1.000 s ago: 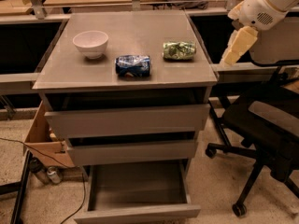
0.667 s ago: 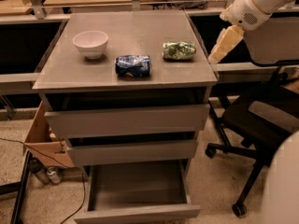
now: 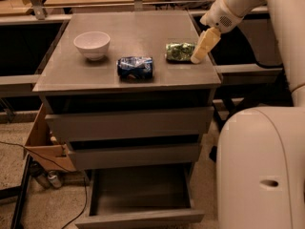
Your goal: Place green can into bottom drawer
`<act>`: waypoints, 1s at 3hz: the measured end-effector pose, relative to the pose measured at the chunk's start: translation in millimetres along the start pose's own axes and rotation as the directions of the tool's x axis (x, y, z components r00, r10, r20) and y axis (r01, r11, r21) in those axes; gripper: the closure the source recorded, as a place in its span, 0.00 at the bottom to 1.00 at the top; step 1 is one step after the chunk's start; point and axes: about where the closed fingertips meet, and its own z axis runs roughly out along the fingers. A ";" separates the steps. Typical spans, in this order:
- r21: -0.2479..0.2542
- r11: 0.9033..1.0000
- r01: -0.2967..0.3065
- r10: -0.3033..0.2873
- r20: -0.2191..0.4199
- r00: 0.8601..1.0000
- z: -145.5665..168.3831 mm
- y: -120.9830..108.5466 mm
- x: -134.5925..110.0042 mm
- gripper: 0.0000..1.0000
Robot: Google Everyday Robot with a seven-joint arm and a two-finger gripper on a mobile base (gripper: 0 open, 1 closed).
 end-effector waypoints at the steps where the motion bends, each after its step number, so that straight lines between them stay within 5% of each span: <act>1: -0.049 0.995 0.082 -0.084 -0.026 0.996 26.8 1.5 -20.5 0.00; 3: -0.122 0.977 0.177 -0.183 -0.046 0.982 67.1 9.6 -41.5 0.00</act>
Offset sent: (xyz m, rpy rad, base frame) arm 0.0583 0.0526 0.0010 -0.1466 0.0880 0.2706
